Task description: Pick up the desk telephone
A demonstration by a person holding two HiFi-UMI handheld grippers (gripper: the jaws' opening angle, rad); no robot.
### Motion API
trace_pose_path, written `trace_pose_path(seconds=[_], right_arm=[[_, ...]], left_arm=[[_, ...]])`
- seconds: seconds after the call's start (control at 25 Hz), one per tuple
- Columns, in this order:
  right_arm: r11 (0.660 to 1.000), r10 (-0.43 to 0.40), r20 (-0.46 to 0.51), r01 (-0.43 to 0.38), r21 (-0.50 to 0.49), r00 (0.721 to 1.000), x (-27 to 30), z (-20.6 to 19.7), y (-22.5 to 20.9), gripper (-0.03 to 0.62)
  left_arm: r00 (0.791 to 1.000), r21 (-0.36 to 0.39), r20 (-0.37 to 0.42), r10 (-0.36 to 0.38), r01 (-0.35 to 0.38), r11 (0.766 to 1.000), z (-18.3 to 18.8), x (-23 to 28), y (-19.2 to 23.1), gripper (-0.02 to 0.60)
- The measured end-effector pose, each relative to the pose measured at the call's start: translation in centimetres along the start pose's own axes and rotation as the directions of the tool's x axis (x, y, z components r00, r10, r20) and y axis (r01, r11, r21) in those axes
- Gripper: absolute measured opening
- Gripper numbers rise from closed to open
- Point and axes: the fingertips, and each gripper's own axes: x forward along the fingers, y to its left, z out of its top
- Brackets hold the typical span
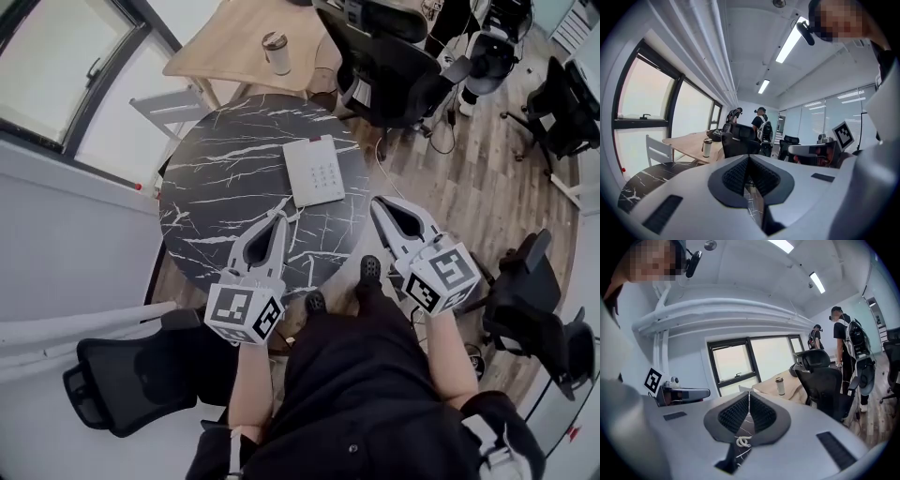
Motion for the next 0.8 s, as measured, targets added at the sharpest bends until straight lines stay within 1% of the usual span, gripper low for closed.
trace_pose_path(seconds=[0.16,0.28,0.4,0.52,0.68,0.8], right_arm=[[1.0,0.024,-0.013,-0.024,0.008,1.0,0.3,0.8,-3.2,0.032],[0.998,0.055,-0.016,-0.055,-0.004,0.998,0.5,1.1,-5.2,0.032],[0.996,0.085,-0.024,-0.085,-0.005,0.996,0.5,1.2,-6.9,0.032],[0.993,0.119,-0.039,-0.119,-0.005,0.992,0.6,1.2,-8.0,0.032],[0.984,0.176,-0.055,-0.177,-0.01,0.983,0.6,1.0,-8.8,0.032],[0.978,0.21,-0.074,-0.211,-0.001,0.975,0.7,0.3,-9.3,0.032]], left_arm=[[1.0,0.005,-0.001,0.017,-0.017,1.0,0.4,3.0,-1.5,0.015],[1.0,0.029,0.001,0.026,-0.026,0.999,0.6,5.1,-2.7,0.015],[0.998,0.044,0.011,0.056,-0.057,0.997,0.8,6.7,-3.4,0.015],[0.996,0.037,0.019,0.089,-0.09,0.995,0.5,7.9,-4.1,0.015],[0.995,0.002,0.011,0.097,-0.097,0.995,-0.4,8.8,-5.4,0.014],[0.994,0.022,-0.021,0.104,-0.104,0.994,-1.4,9.1,-6.7,0.015]])
